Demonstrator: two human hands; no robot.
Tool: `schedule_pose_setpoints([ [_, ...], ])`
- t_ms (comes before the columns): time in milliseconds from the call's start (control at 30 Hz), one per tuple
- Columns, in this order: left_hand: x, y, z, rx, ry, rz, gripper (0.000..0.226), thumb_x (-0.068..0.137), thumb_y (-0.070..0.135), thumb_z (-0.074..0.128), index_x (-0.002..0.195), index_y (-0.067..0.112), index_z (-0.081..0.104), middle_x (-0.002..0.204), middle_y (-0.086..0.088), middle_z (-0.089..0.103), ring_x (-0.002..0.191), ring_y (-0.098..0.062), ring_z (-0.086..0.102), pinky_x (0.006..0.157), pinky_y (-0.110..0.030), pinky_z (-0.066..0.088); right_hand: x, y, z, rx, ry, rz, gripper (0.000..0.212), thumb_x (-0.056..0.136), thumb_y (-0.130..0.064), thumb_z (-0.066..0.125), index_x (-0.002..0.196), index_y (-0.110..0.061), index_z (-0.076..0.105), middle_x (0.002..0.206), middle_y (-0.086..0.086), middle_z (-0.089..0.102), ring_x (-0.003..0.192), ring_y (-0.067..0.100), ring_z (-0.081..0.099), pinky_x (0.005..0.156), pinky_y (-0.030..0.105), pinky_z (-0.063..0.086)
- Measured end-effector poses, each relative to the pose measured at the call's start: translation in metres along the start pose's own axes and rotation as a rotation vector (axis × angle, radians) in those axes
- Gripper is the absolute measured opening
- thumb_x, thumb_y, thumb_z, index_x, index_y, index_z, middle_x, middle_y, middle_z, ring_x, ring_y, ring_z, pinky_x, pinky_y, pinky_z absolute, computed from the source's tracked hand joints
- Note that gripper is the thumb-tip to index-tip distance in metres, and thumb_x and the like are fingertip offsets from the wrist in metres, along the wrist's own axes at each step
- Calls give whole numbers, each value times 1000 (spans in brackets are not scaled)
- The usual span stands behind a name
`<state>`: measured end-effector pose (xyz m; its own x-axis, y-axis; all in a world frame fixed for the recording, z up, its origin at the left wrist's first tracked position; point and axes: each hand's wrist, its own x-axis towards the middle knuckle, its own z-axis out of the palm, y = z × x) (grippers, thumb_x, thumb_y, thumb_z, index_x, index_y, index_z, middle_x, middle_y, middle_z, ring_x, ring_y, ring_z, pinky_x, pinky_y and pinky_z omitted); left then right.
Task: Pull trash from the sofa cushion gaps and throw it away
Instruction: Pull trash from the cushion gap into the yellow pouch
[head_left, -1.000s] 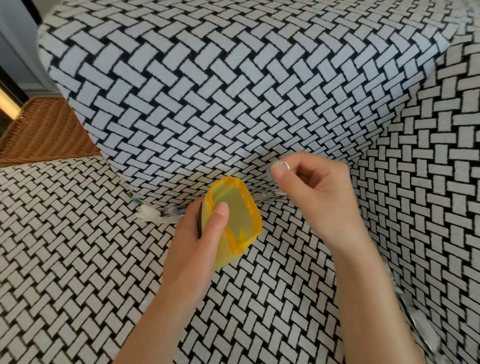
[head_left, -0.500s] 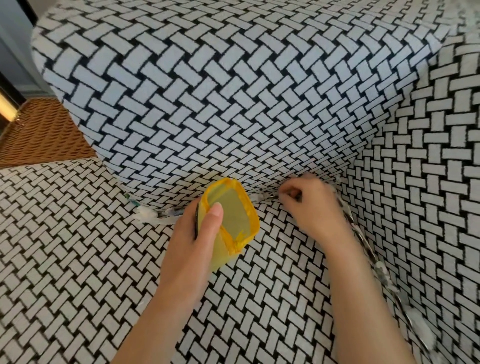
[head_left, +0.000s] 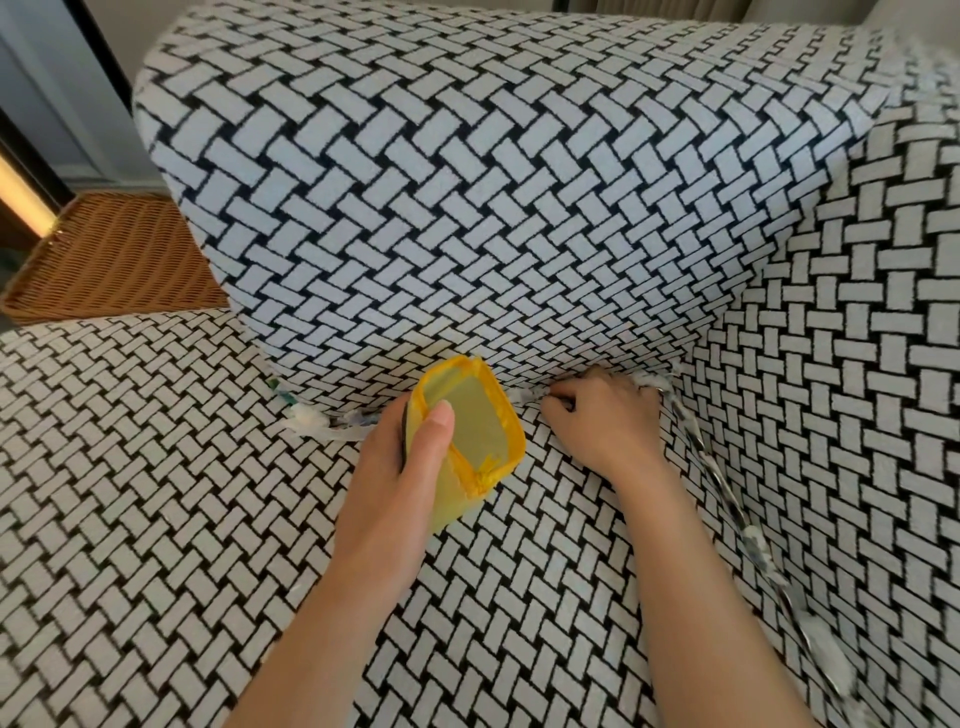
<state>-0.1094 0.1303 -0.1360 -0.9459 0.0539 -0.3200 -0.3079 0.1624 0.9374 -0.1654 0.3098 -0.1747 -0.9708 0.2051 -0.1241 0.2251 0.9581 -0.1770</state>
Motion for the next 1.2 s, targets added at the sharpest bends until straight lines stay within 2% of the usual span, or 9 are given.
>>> schedule_pose_setpoints([
  [167,0,0,0,-7,1,-1,27,54,79,29,77,73,43,101,34,44,93,12,43,71,-15,32,1,0,3,-52,4,-20,40,92,-39,35,125,-26,54,128,6,52,119,24,42,94,38,29],
  [433,1,2,0,-37,3,-21,25,55,76,31,75,69,45,86,42,47,80,24,44,67,-11,30,6,4,4,172,67,18,24,91,-37,48,107,-30,65,101,-2,68,100,21,57,89,35,32],
  [567,1,3,1,-31,9,-29,24,55,75,30,74,68,43,84,44,43,77,26,41,66,-10,28,-1,3,5,206,210,36,22,93,-32,48,95,-22,67,92,0,68,85,21,59,80,33,39],
  [667,3,1,2,-6,16,-21,26,58,77,29,79,68,42,90,42,42,83,24,40,68,-9,27,-18,-8,-1,430,354,9,25,92,-31,51,78,-16,65,68,-3,61,60,13,52,56,26,40],
  [733,5,-2,2,10,12,-11,26,67,84,30,84,68,42,96,40,44,89,20,41,69,-11,29,-31,-23,-13,755,417,-114,24,91,-26,55,72,-15,64,58,-6,57,53,8,48,51,21,38],
  [833,9,-9,1,45,6,20,44,60,84,31,99,67,43,111,33,47,101,12,45,78,-17,34,-47,-41,-35,1126,282,-350,21,89,-16,58,69,-11,65,54,1,54,48,3,41,48,11,32],
  [967,12,-14,1,59,2,44,59,56,87,30,110,66,41,124,23,48,113,1,46,89,-30,38,-53,-44,-37,932,28,-510,18,88,-21,60,78,-13,72,65,4,57,61,8,47,57,19,38],
  [1100,11,-7,4,31,32,-33,30,65,81,35,89,66,43,101,35,45,97,8,45,81,-22,34,-45,-15,-51,972,147,-329,17,89,-17,57,81,-16,71,62,-7,59,56,3,48,53,11,36],
  [1200,11,-5,7,25,63,-89,39,60,80,33,92,59,40,100,29,41,103,-5,39,93,-36,31,-31,22,-48,813,253,-6,12,89,-15,56,83,-19,67,63,-14,57,53,0,48,49,8,35],
])
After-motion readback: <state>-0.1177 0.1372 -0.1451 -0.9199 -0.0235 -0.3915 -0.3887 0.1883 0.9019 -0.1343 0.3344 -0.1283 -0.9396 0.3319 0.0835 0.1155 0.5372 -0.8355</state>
